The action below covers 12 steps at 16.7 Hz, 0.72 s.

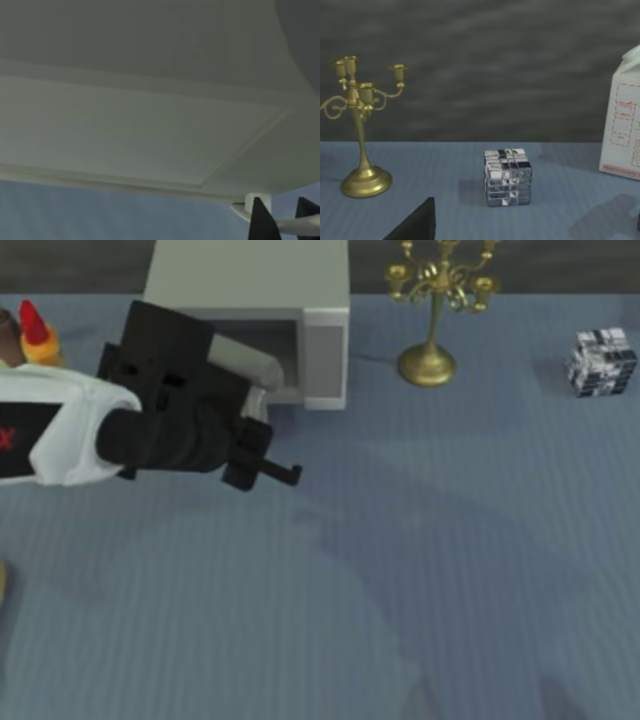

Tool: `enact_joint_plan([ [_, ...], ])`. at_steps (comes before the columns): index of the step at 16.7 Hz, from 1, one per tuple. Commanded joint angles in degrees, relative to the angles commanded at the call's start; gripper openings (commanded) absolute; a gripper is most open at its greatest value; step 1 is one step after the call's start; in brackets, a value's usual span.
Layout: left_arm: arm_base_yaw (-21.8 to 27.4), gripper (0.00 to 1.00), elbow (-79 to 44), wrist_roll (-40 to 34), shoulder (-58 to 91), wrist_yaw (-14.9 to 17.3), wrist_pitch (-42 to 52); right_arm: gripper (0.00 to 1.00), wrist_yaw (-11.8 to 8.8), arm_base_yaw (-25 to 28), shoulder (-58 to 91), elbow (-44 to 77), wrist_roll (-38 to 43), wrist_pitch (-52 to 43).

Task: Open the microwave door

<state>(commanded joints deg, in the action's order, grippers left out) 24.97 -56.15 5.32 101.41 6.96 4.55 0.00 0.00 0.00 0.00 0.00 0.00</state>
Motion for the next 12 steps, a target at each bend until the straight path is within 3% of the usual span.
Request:
enact_joint_plan([
  [6, -1.8, 0.0, 1.3, 3.6, -1.2, 2.6, 0.2, 1.0, 0.0, 0.0, 0.0, 0.0, 0.0, 0.0],
  [12, -1.8, 0.0, 1.3, 3.6, -1.2, 2.6, 0.2, 1.0, 0.0, 0.0, 0.0, 0.0, 0.0, 0.0],
])
